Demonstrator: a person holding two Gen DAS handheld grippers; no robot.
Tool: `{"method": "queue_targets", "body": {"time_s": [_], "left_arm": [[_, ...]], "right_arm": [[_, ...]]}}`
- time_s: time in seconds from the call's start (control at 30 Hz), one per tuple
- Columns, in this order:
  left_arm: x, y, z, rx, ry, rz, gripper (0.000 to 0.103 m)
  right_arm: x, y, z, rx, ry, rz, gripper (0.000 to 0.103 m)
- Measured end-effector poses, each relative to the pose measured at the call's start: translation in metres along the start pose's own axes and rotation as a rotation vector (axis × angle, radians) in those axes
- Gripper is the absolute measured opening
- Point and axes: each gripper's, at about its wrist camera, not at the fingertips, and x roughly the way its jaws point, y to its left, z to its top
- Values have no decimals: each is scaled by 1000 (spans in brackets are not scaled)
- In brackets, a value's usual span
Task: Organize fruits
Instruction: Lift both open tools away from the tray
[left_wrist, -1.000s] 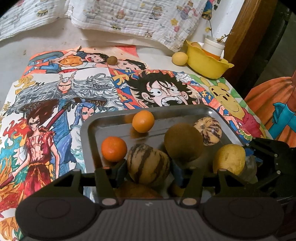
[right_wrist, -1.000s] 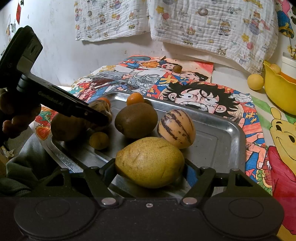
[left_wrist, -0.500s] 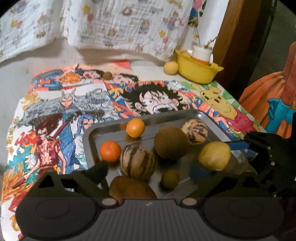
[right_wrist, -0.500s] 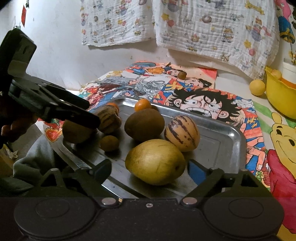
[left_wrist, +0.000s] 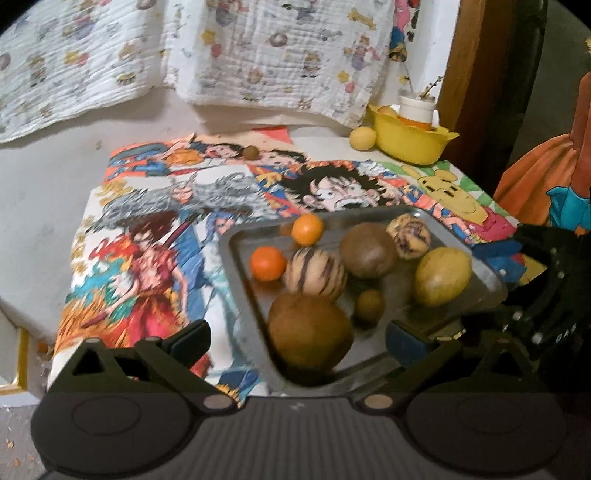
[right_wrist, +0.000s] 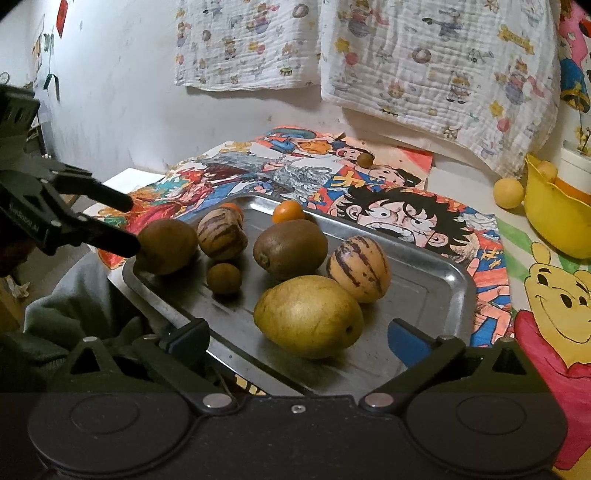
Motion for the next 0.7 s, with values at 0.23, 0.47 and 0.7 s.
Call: {"method": "queue_targets", "body": {"time_s": [0.23, 0.47, 0.7], "left_arm": [[-4, 14, -10, -21, 39, 1, 102], [-4, 18, -8, 19, 69, 6, 102], [-3, 18, 0, 76, 96, 11, 103]], "right_arm": [[-4, -6, 2, -3, 24, -5, 102], [-7, -15, 2, 0, 39, -33, 102], [-9, -31, 2, 30, 36, -77, 102]]}}
